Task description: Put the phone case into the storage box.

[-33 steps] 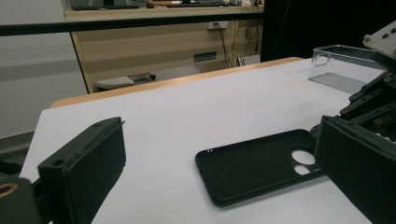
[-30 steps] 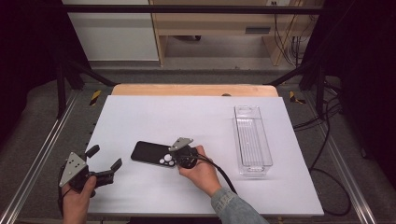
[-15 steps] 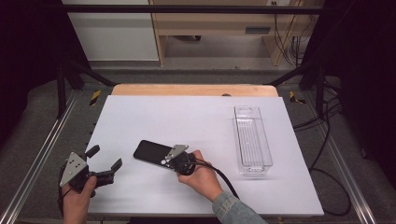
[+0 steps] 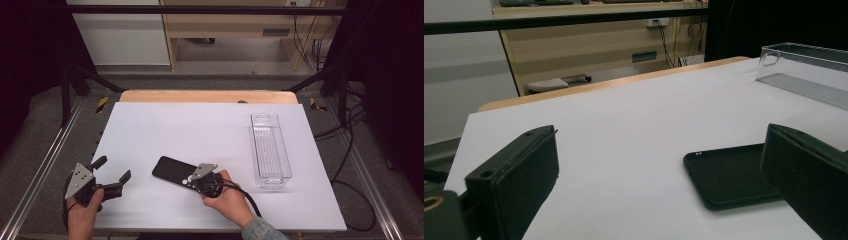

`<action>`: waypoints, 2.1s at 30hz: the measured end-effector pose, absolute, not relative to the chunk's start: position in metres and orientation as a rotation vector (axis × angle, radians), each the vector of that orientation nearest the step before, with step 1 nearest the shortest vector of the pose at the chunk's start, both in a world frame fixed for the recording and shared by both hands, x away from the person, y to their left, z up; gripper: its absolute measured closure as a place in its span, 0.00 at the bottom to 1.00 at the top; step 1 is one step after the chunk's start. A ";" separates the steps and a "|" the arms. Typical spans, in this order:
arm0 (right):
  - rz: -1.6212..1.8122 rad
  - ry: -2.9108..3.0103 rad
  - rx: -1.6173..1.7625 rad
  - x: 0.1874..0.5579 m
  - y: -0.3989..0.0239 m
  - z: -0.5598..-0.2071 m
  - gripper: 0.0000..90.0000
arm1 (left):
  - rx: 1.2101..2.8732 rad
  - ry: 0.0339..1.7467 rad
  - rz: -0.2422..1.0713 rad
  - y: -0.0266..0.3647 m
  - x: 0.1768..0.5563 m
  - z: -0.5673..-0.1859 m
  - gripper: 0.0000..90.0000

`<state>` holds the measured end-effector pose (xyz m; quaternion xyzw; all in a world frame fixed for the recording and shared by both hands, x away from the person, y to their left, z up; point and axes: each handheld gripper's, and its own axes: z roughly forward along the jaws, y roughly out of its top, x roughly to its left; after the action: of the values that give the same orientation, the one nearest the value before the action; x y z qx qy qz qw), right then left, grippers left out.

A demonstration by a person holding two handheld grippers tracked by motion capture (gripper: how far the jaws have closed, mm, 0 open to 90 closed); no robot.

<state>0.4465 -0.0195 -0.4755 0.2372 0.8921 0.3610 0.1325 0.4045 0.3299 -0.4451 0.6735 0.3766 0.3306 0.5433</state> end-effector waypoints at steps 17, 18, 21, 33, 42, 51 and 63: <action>1.078 2.593 0.692 0.419 -0.055 -0.477 1.00 | 1.608 0.891 0.784 0.328 0.405 -0.446 0.03; 1.078 2.593 0.692 0.419 -0.055 -0.477 1.00 | 1.608 0.891 0.784 0.328 0.405 -0.446 0.03; 1.084 2.588 0.695 0.416 -0.059 -0.477 1.00 | 1.611 0.891 0.784 0.328 0.405 -0.446 0.03; 1.120 2.574 0.723 0.405 -0.070 -0.479 1.00 | 1.617 0.898 0.788 0.328 0.405 -0.447 0.03; 1.117 2.583 0.718 0.398 -0.075 -0.479 1.00 | 1.617 0.904 0.795 0.329 0.405 -0.447 0.03; 1.119 2.595 0.719 0.393 -0.082 -0.479 1.00 | 1.615 0.911 0.795 0.326 0.406 -0.447 0.03; 1.090 2.601 0.722 0.388 -0.085 -0.477 1.00 | 1.607 0.922 0.784 0.329 0.403 -0.449 0.03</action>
<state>0.3879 -0.0849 -0.4772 0.2464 0.8876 0.3718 0.1149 0.4031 0.3289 -0.4491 0.6746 0.3873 0.3292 0.5353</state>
